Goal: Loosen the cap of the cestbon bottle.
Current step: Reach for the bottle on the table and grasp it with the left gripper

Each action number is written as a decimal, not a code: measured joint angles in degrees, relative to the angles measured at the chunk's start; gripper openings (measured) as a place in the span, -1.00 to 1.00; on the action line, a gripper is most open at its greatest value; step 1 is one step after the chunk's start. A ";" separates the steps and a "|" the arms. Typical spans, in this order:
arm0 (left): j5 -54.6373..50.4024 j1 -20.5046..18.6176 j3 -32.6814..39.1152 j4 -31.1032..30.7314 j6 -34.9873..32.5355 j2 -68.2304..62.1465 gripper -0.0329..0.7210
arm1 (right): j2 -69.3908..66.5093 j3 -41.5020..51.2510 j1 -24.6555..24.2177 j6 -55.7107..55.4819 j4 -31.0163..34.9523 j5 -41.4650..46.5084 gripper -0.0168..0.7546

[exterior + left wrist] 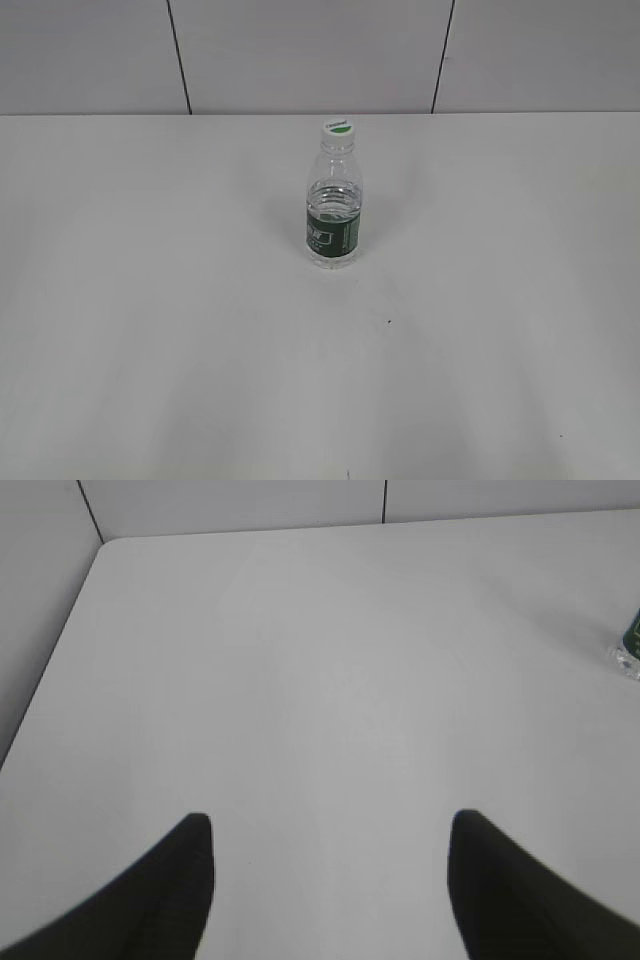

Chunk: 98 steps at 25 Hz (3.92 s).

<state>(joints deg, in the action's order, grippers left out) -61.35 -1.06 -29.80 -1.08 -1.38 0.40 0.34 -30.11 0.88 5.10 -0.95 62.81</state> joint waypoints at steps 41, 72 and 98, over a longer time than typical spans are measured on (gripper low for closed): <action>0.00 0.00 0.00 -1.11 0.00 0.00 -0.02 | 0.00 0.00 0.00 0.00 -0.05 -0.24 0.52; 73.02 0.08 -0.39 -2.29 0.00 -45.70 0.46 | -43.30 -0.66 0.00 0.03 -0.75 -74.38 0.52; 115.94 12.37 -0.81 -34.27 18.55 -98.37 0.46 | -68.08 -22.38 4.43 -0.19 -4.77 -54.51 0.52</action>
<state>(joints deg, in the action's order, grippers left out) 54.59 11.32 -30.61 -35.36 17.16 -97.97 -67.73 -52.48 5.32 4.90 -5.72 8.30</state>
